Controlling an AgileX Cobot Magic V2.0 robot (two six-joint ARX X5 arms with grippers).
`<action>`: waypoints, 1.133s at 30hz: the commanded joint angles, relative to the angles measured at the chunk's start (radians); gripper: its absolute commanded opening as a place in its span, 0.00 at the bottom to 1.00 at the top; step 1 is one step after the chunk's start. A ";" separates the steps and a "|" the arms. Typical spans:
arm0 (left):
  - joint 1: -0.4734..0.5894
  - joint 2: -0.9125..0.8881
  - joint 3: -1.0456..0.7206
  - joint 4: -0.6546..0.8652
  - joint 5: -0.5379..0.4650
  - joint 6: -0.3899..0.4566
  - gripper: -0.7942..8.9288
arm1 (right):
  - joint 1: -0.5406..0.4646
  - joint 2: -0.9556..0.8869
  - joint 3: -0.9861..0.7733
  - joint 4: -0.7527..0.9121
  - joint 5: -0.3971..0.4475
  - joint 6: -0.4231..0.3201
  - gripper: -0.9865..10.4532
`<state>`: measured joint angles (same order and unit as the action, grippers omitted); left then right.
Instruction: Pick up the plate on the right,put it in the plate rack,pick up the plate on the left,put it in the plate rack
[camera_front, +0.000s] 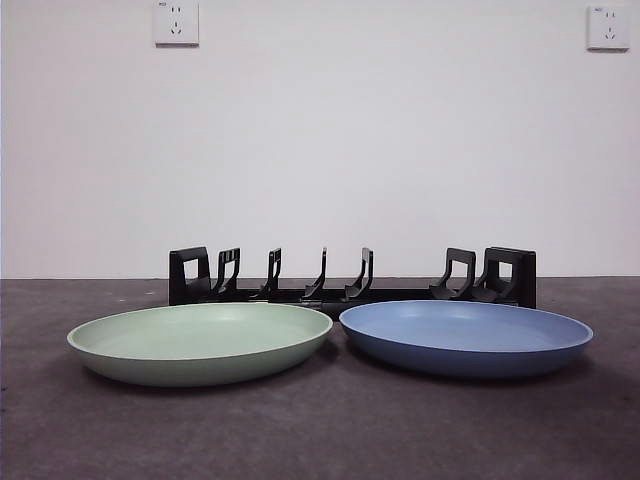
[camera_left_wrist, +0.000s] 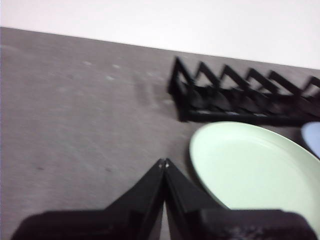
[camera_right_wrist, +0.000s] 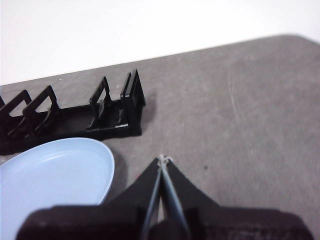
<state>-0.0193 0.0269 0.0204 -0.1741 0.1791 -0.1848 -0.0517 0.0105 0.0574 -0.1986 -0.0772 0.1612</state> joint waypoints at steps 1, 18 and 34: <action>0.003 0.006 0.037 -0.029 0.053 -0.011 0.07 | 0.000 0.002 0.062 -0.023 0.006 0.069 0.08; 0.003 0.247 0.464 -0.206 0.198 -0.040 0.07 | 0.000 0.370 0.590 -0.297 -0.212 0.002 0.08; -0.035 0.565 0.853 -0.599 0.435 0.170 0.07 | 0.002 0.738 1.032 -0.855 -0.459 -0.257 0.08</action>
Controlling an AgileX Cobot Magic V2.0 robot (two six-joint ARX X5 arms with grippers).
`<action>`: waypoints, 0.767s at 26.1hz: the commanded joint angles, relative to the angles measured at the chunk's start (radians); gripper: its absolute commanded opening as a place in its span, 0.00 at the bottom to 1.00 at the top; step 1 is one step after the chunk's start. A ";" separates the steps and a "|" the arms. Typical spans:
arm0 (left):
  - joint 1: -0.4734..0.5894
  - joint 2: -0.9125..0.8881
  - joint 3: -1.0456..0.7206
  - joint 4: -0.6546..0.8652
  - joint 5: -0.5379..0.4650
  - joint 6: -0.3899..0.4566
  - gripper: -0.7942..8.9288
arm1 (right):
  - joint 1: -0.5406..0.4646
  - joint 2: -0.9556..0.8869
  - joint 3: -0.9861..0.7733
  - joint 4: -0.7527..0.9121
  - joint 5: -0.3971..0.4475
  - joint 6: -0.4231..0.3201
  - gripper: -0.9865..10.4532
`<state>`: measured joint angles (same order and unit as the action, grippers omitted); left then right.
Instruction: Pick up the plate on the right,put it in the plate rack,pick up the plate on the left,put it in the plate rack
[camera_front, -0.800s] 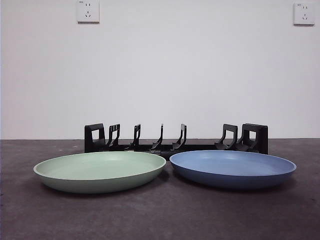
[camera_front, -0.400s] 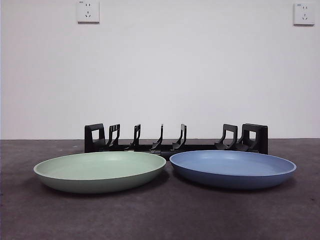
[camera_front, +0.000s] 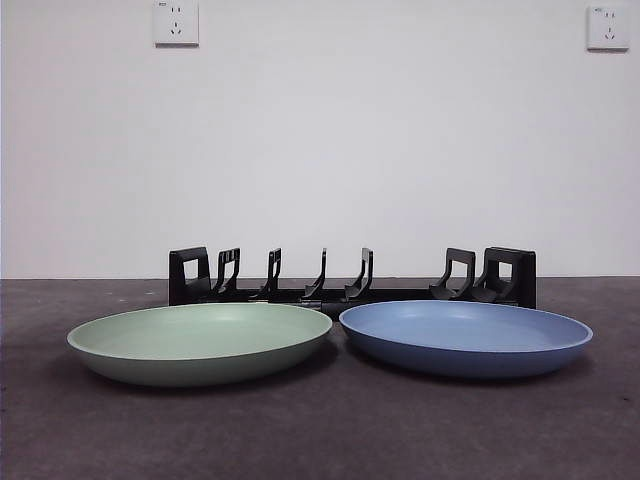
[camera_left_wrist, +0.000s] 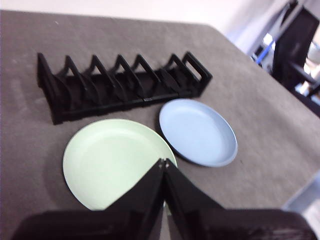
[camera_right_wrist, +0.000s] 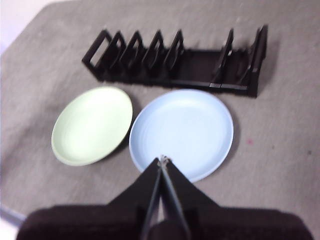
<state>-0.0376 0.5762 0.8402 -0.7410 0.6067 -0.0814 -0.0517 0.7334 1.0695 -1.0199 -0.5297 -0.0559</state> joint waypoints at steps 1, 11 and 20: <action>-0.028 0.028 0.053 -0.056 0.007 0.080 0.07 | 0.003 0.024 0.030 -0.055 -0.006 -0.053 0.08; -0.106 0.111 0.127 -0.134 0.004 0.138 0.08 | 0.046 0.050 0.048 -0.106 -0.006 -0.079 0.09; -0.120 0.138 0.127 -0.126 0.093 0.139 0.70 | 0.046 0.050 0.048 -0.102 -0.047 -0.069 0.59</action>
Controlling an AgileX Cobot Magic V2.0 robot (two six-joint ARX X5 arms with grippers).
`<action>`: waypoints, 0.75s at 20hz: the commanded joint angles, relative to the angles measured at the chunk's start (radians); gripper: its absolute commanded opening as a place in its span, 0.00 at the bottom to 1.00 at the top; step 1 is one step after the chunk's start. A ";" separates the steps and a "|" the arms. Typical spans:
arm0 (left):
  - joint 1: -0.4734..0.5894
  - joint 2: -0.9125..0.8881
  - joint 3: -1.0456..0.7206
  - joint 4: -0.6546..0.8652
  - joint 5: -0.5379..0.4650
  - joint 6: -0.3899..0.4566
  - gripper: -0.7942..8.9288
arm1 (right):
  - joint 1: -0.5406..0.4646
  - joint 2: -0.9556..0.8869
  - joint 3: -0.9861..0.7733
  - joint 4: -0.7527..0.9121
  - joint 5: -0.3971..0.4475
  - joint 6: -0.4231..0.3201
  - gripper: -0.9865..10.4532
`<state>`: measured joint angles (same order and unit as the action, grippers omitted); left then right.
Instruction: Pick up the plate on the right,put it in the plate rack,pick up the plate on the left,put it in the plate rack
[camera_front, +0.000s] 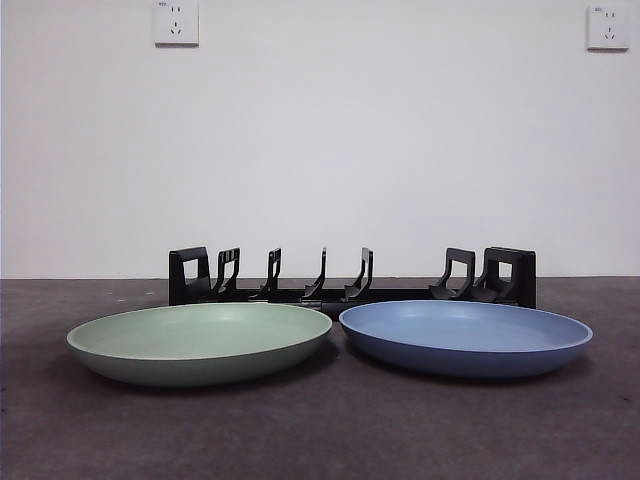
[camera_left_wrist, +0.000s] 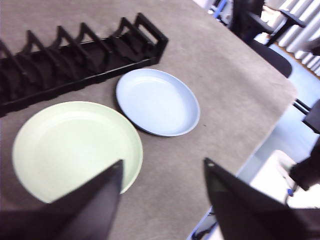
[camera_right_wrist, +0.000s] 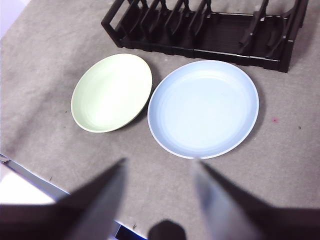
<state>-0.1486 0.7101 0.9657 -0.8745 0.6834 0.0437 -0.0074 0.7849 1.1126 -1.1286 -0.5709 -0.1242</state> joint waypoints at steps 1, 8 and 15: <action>-0.017 0.008 0.003 0.008 0.016 0.014 0.70 | 0.002 -0.002 0.005 0.006 -0.006 0.001 0.59; -0.057 0.042 0.034 0.008 0.017 0.037 0.70 | 0.002 0.018 0.005 0.007 -0.005 0.016 0.58; -0.116 0.098 0.109 0.008 0.043 0.048 0.70 | 0.002 0.194 0.005 0.094 0.004 0.072 0.58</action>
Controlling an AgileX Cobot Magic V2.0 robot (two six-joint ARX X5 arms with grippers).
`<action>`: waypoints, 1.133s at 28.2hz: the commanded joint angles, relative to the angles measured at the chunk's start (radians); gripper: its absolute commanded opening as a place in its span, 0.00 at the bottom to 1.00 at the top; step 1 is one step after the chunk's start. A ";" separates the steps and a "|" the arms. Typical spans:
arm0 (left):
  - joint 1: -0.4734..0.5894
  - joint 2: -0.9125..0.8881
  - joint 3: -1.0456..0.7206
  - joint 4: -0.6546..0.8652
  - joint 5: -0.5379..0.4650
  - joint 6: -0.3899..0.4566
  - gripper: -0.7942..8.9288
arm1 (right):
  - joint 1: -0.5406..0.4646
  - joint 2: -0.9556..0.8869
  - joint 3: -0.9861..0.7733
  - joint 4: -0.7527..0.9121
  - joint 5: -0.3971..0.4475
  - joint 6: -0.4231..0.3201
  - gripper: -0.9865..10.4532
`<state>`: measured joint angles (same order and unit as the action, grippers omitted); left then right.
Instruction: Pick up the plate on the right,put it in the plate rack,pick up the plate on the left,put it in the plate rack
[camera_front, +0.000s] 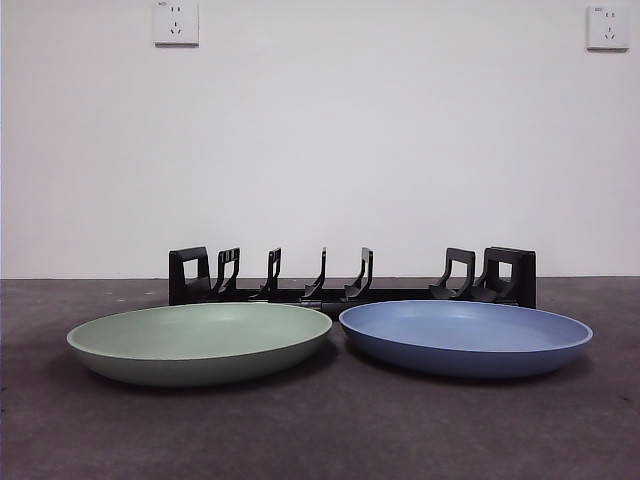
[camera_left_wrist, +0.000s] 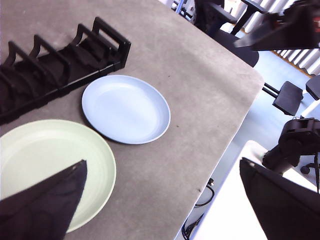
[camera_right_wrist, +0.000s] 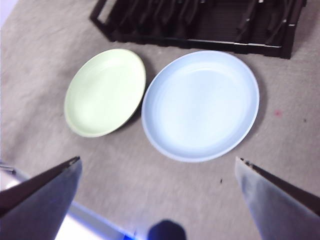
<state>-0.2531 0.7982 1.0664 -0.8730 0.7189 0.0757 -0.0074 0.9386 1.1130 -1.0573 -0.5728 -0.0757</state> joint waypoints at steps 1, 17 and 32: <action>-0.019 0.018 0.014 0.005 0.008 0.016 0.70 | 0.002 0.077 0.005 0.041 0.022 0.024 0.58; -0.055 0.053 0.018 0.003 0.021 0.023 0.70 | 0.047 0.655 0.005 0.327 0.105 0.057 0.58; -0.055 0.060 0.018 0.002 0.021 0.023 0.70 | 0.100 0.800 0.004 0.429 0.181 0.074 0.52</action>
<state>-0.3042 0.8577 1.0809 -0.8715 0.7364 0.0860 0.0910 1.7218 1.1152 -0.6319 -0.3923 -0.0113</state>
